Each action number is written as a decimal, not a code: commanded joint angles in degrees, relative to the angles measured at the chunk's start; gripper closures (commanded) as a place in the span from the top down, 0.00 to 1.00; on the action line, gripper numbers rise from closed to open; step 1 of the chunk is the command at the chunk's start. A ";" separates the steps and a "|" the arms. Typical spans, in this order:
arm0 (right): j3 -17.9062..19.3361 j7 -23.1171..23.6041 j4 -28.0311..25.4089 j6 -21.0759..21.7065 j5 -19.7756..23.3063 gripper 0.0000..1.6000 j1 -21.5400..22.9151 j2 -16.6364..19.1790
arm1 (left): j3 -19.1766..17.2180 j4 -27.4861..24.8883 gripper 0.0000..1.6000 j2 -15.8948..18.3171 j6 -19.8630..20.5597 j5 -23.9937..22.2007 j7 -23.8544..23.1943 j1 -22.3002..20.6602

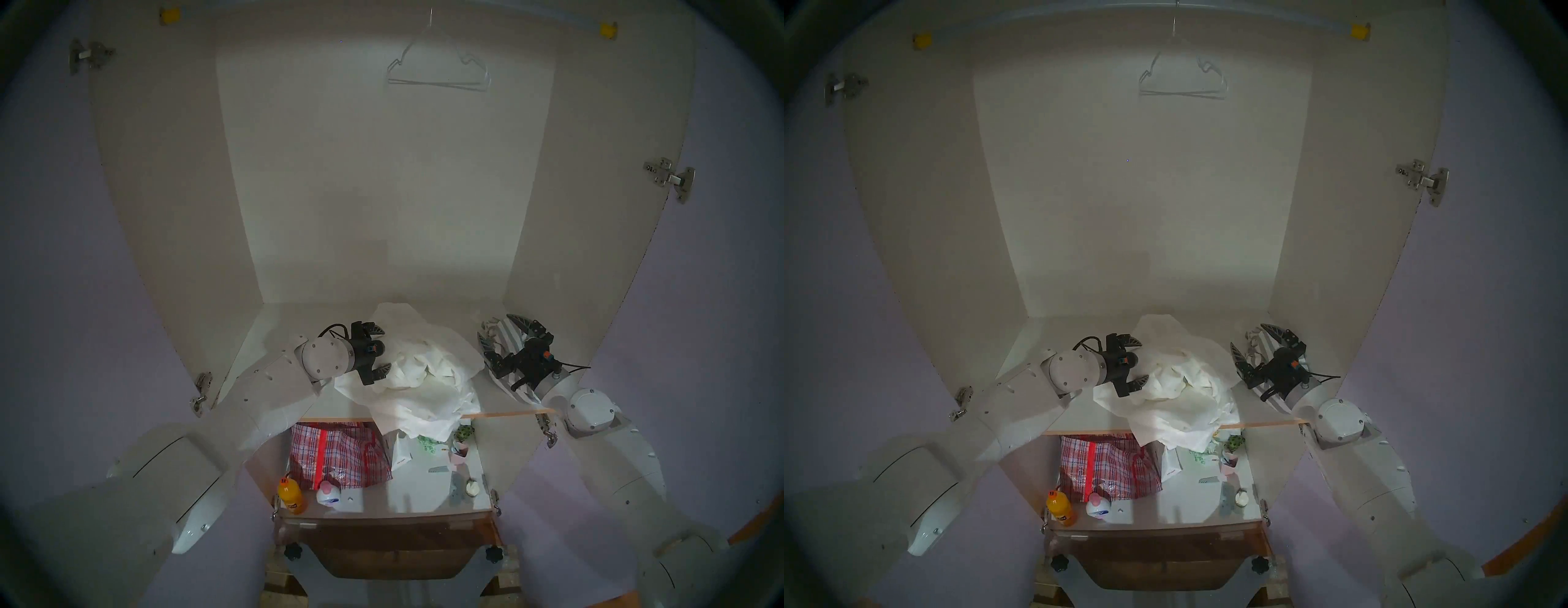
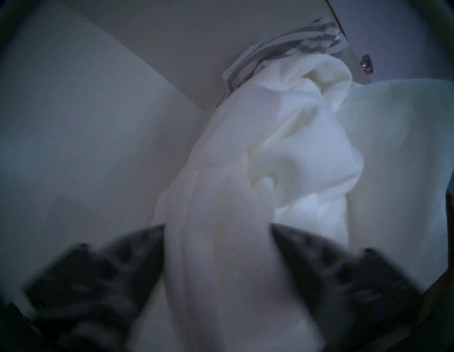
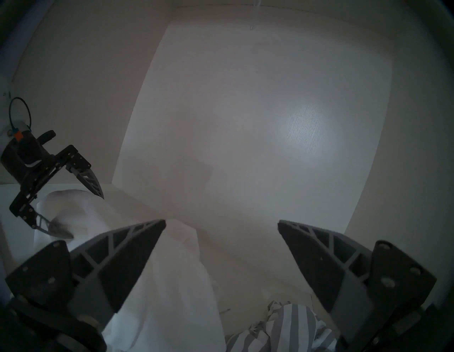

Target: Sort tops into two piles: light colors and dark colors

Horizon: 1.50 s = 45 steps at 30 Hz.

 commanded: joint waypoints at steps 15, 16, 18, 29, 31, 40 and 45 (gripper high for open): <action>0.42 -0.09 -1.00 -0.35 0.11 1.00 1.11 0.12 | -17.89 -9.72 0.00 -0.77 -6.49 -14.65 27.58 -1.31; 0.43 -0.09 -1.03 -0.35 0.11 1.00 1.10 0.12 | -18.36 -11.07 0.00 0.10 -6.30 -15.40 28.41 -1.06; 0.44 -0.11 -1.11 -0.34 0.12 1.00 1.07 0.13 | -18.91 -13.68 0.00 2.06 -5.60 -15.99 30.08 -0.34; 0.47 -0.12 -1.19 -0.30 0.11 1.00 1.03 0.13 | -17.56 -11.01 0.00 10.59 -4.45 -10.74 33.33 -4.59; 0.47 -0.11 -1.18 -0.30 0.11 1.00 1.04 0.13 | -16.89 -7.42 0.00 10.57 -4.73 -9.73 34.88 -6.58; 0.49 -0.12 -1.21 -0.29 0.11 1.00 1.02 0.13 | -9.51 9.16 0.00 10.79 -8.19 -3.01 30.91 -14.88; 0.48 -0.12 -1.21 -0.29 0.11 1.00 1.02 0.13 | -3.91 17.90 0.00 8.44 -8.00 1.32 29.57 -16.70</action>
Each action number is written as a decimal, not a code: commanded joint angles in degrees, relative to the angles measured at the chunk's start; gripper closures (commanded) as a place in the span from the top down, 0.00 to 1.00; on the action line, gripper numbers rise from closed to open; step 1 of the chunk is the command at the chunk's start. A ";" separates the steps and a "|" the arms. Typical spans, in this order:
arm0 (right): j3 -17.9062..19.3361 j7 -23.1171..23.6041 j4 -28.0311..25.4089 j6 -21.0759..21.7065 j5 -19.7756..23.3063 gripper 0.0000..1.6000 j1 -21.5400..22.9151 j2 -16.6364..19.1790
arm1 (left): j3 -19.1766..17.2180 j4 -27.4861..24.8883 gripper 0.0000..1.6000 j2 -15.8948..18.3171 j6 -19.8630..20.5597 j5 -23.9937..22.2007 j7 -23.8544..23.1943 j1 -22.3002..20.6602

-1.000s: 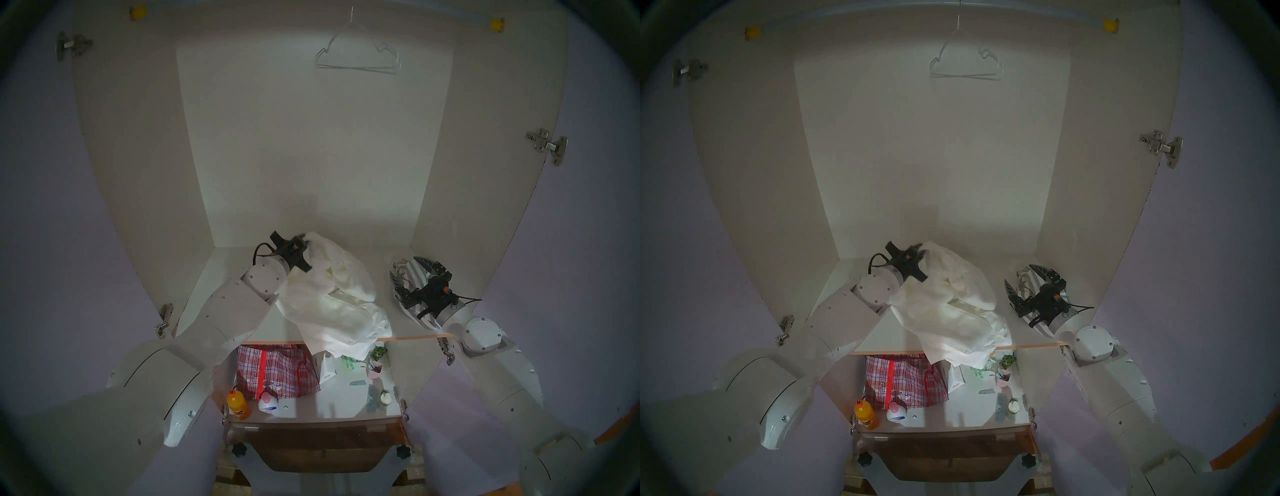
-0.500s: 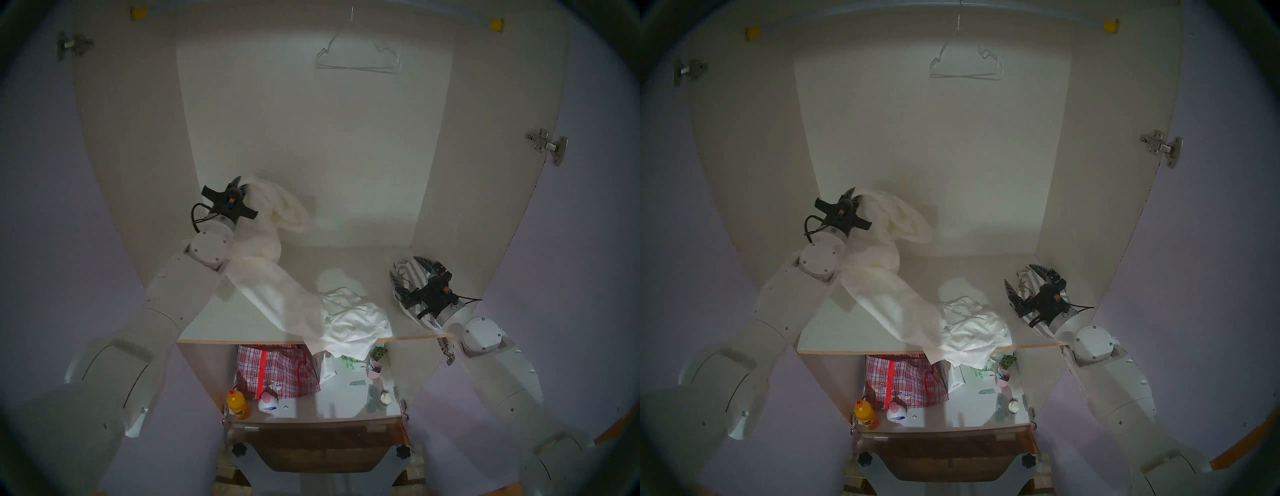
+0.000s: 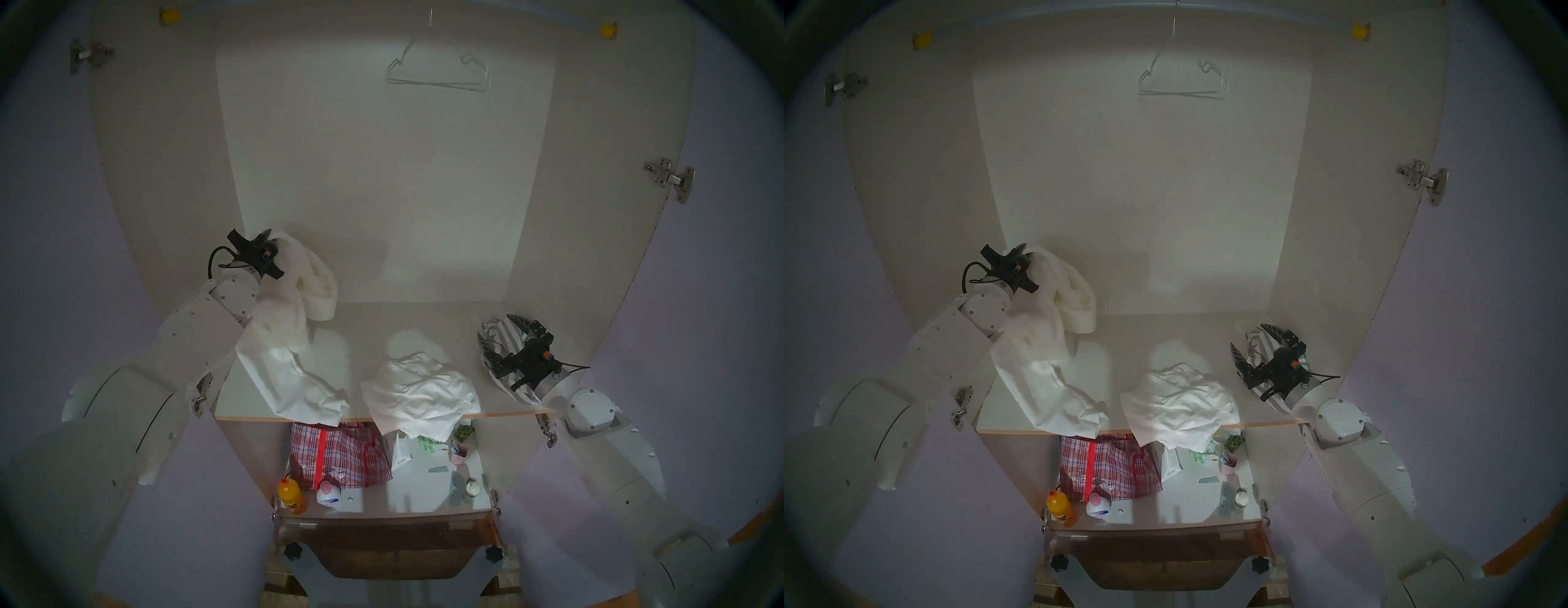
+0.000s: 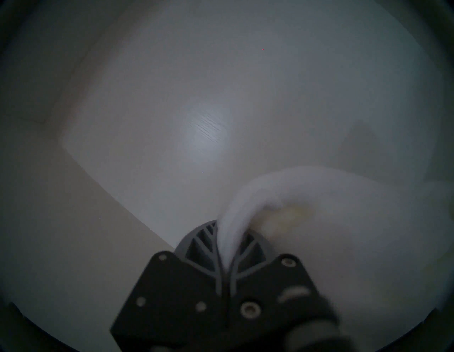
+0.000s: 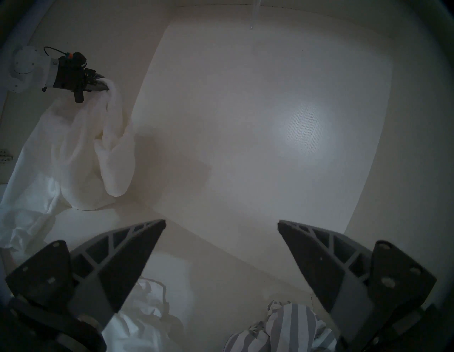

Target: Sort tops into two piles: light colors and dark colors

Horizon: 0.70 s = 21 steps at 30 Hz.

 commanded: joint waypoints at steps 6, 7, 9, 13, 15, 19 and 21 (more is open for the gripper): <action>0.46 -0.14 -1.28 -0.29 0.13 1.00 1.01 0.14 | 8.65 12.71 0.00 -4.00 -2.73 7.14 -7.85 -4.53; 0.46 -0.14 -1.29 -0.29 0.13 1.00 1.01 0.14 | 9.25 13.96 0.00 -4.30 -2.83 7.16 -10.42 -4.56; 0.46 -0.14 -1.27 -0.29 0.13 1.00 1.01 0.14 | 11.56 15.79 0.00 -4.59 -3.90 8.28 -14.28 -4.62; 0.44 -0.12 -1.21 -0.32 0.12 1.00 1.04 0.13 | 17.02 16.59 0.00 -3.85 -3.49 12.09 -20.25 -5.50; 0.44 -0.12 -1.19 -0.32 0.12 1.00 1.05 0.13 | 17.51 16.26 0.12 -3.66 -3.23 13.03 -21.23 -5.87; 0.41 -0.10 -1.05 -0.33 0.11 1.00 1.09 0.11 | 11.80 16.51 1.00 -6.62 -4.33 6.98 -26.96 -7.58; 0.40 -0.09 -1.01 -0.34 0.10 1.00 1.10 0.10 | 9.03 16.37 1.00 -8.16 -5.42 3.65 -31.04 -8.46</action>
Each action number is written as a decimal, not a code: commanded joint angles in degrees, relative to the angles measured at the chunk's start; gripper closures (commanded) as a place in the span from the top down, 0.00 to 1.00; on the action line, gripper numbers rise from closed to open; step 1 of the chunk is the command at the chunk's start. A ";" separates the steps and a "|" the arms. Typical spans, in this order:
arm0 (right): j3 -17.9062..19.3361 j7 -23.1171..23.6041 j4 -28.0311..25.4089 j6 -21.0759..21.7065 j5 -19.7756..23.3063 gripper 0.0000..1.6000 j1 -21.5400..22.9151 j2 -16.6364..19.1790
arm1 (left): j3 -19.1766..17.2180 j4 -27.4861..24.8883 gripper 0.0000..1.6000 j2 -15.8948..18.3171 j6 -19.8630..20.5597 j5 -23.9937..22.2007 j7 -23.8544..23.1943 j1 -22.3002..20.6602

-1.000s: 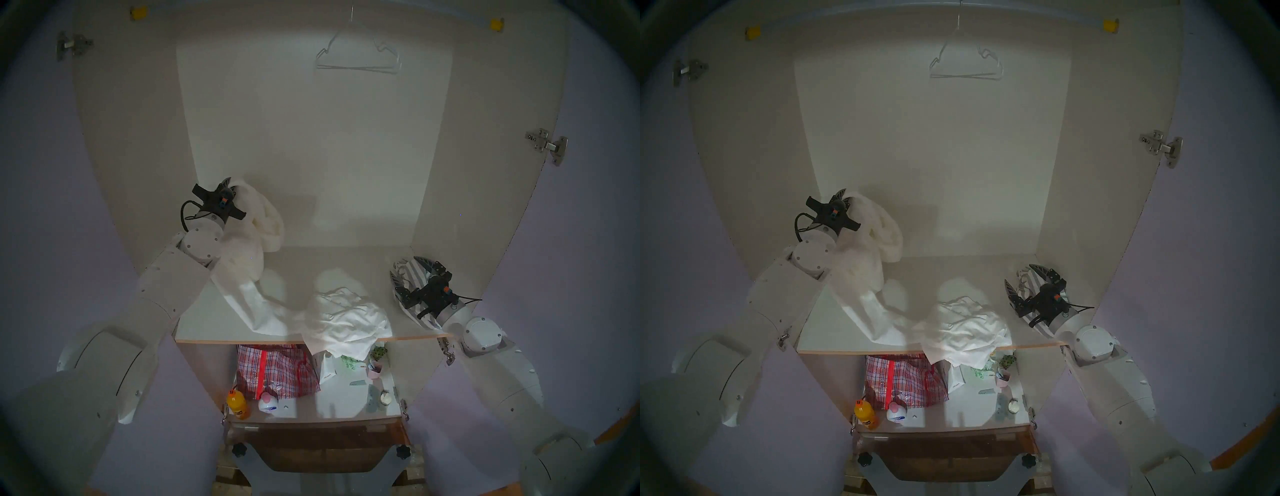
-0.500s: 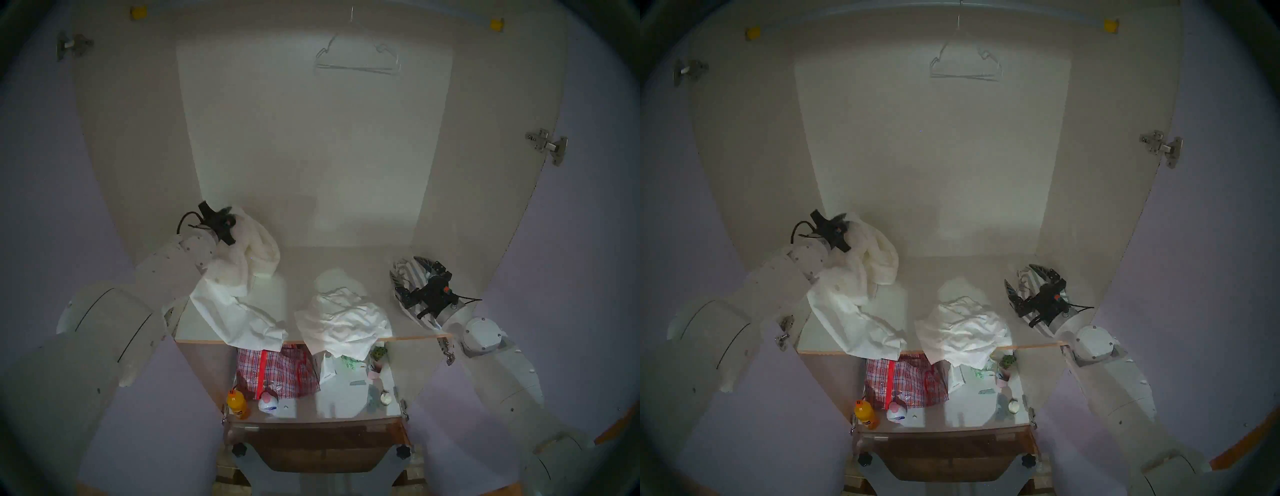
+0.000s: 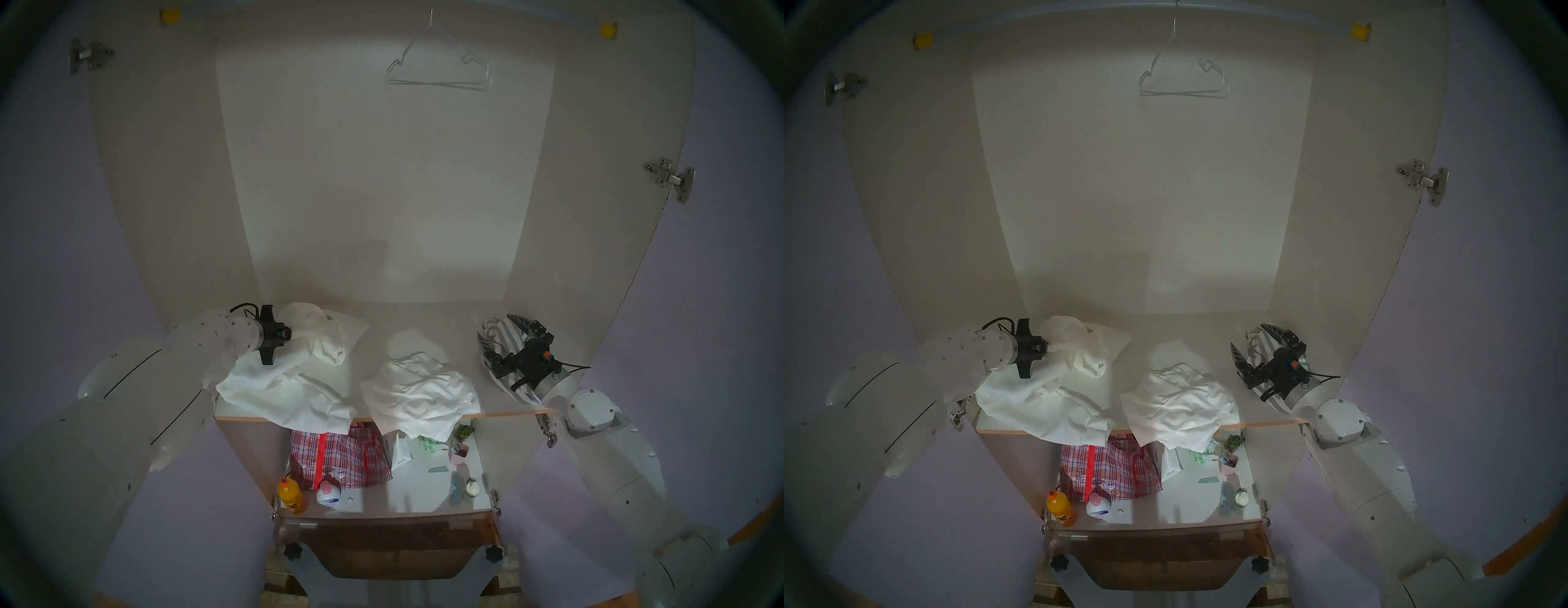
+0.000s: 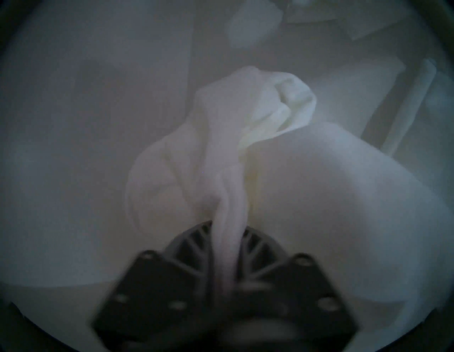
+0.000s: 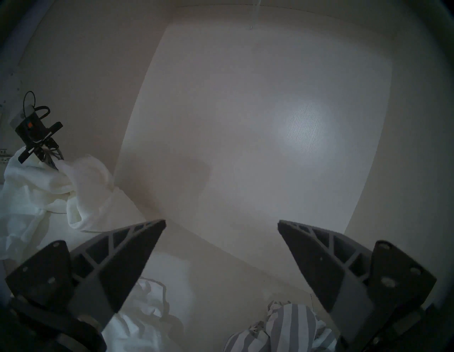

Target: Sort tops into two piles: light colors and dark colors

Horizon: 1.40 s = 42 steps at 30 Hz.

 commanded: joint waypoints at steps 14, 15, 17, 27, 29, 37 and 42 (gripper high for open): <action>0.46 -0.13 -1.35 -0.30 0.13 1.00 1.00 0.14 | -12.41 -1.79 1.00 -4.62 -8.66 -20.22 -17.50 -1.33; 0.46 -0.13 -1.35 -0.30 0.13 1.00 1.00 0.14 | -12.41 -1.79 1.00 -4.62 -8.66 -20.22 -17.50 -1.33; 0.45 -0.11 -1.28 -0.32 0.12 1.00 1.03 0.13 | -13.64 -1.50 1.00 -5.59 -9.96 -21.50 -21.81 -0.59; 0.78 0.06 -1.13 -1.00 0.69 1.00 0.86 -0.05 | -13.41 -2.74 1.00 -8.84 -16.82 -19.54 -21.81 5.95; 0.82 0.09 -1.12 -0.96 0.67 1.00 0.86 -0.07 | -13.32 -3.03 1.00 -9.57 -17.82 -19.26 -20.78 6.97; 0.91 0.17 -1.14 -1.00 0.68 1.00 0.83 -0.13 | -11.74 -4.14 1.00 -10.85 -18.20 -17.39 -16.56 10.43; 0.97 0.22 -1.14 -1.04 0.70 1.00 0.82 -0.16 | -7.81 -5.18 1.00 -10.86 -16.76 -13.80 -14.90 9.20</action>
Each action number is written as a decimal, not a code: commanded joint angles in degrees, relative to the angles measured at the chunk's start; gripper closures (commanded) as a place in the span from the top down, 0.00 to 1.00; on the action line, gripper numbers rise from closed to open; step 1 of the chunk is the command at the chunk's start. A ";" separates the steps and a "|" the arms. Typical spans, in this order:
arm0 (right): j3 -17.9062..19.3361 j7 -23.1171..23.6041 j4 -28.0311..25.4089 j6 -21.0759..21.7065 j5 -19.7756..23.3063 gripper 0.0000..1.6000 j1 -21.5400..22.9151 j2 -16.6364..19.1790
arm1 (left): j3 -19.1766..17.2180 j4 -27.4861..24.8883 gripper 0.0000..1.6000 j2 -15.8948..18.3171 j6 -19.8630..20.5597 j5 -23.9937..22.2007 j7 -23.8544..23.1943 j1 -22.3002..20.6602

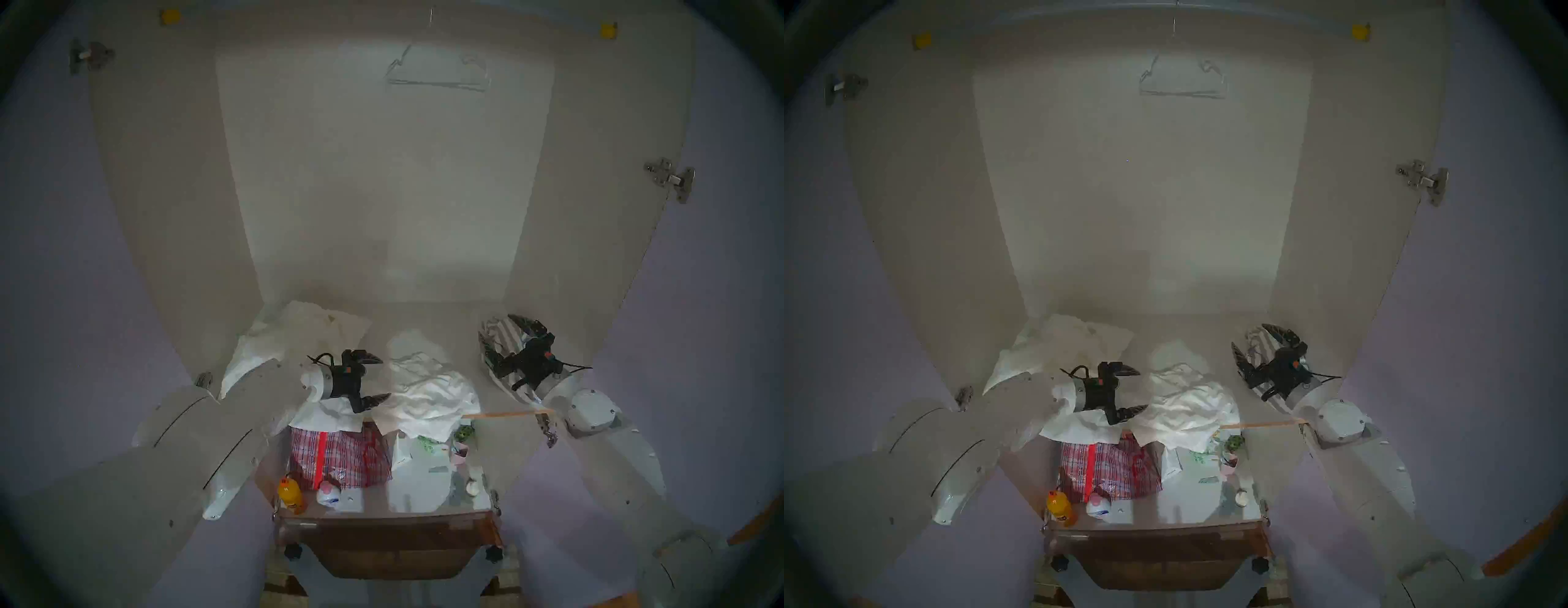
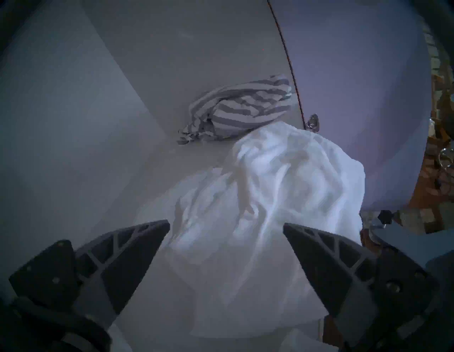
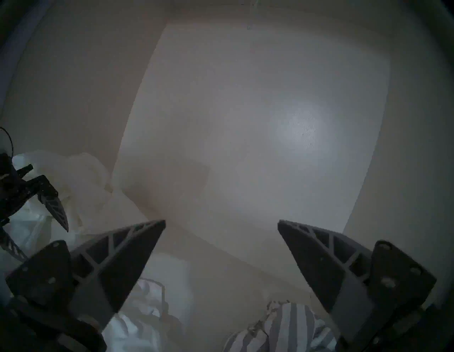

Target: Sort tops into two piles: light colors and dark colors

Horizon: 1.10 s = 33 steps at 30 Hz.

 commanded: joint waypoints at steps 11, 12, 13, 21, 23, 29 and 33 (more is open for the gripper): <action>0.61 0.22 -1.23 -1.10 0.59 1.00 0.87 -0.01 | 12.52 -1.37 1.00 -3.65 11.85 9.16 4.68 -6.88; 0.62 0.22 -1.23 -1.11 0.60 1.00 0.87 -0.02 | 12.93 -1.25 1.00 -4.09 12.91 9.00 5.28 -6.80; 0.62 0.23 -1.23 -1.10 0.60 1.00 0.87 -0.02 | 13.34 -0.96 1.00 -4.63 13.97 8.81 5.65 -6.80; 0.63 0.22 -1.22 -1.04 0.56 1.00 0.88 -0.03 | 18.62 -1.53 1.00 -7.40 19.13 12.14 12.02 -6.06; 0.64 0.23 -1.23 -1.07 0.57 1.00 0.87 -0.04 | 19.25 -0.95 1.00 -7.80 19.71 12.10 12.96 -6.19; 0.64 0.23 -1.22 -1.05 0.56 1.00 0.87 -0.04 | 24.85 0.34 1.00 -7.67 20.51 15.52 11.98 -6.42; 0.63 0.20 -1.21 -0.98 0.52 1.00 0.88 -0.05 | 26.08 0.56 1.00 -7.68 21.05 15.18 14.16 -5.34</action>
